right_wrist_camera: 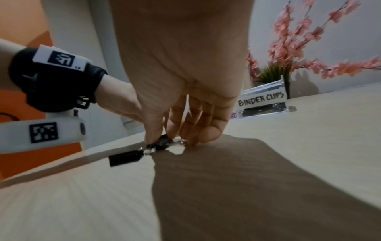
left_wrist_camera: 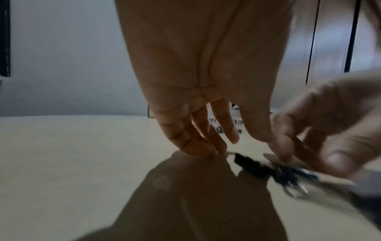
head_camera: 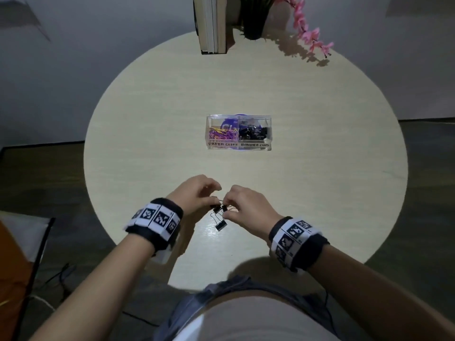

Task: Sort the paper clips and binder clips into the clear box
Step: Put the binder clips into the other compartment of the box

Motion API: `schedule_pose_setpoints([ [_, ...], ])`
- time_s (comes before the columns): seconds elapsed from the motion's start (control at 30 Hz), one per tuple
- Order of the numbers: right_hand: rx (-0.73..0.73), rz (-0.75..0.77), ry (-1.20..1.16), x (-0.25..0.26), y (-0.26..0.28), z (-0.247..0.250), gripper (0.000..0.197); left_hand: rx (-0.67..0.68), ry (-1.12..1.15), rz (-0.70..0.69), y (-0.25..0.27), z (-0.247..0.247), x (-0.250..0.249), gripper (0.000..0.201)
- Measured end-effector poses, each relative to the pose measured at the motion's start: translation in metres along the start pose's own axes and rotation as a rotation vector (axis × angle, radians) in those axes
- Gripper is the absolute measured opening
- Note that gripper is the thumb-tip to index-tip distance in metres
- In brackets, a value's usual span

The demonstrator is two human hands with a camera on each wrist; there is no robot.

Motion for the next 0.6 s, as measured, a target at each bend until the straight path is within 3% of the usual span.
schedule_pose_setpoints([
  [0.13,-0.016,0.053,0.060,0.001,0.001,-0.004,0.016,-0.056,-0.066,-0.017,0.007,-0.015,0.006,0.022],
  [0.27,-0.063,0.002,0.040,-0.007,0.006,0.002,0.013,-0.230,-0.031,0.062,0.008,-0.011,0.015,0.008],
  [0.33,-0.074,-0.080,-0.085,-0.009,0.009,0.006,0.012,-0.288,-0.005,0.077,0.013,-0.009,0.017,0.011],
  [0.43,0.006,-0.118,-0.251,-0.003,0.011,0.004,0.010,-0.262,-0.074,0.021,0.019,-0.012,0.019,0.024],
  [0.6,0.063,0.074,0.141,0.017,0.014,-0.015,0.036,-0.307,-0.049,0.162,0.020,-0.006,0.025,0.018],
])
Point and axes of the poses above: each hand's wrist, its own y-axis away from the middle knuckle, its own z-axis out of the back of the hand, x = y × z, the point moved 4 cm from there along -y, towards the middle knuckle, and after that the axes turned 9 degrees about -x, right-handed, at the moved point
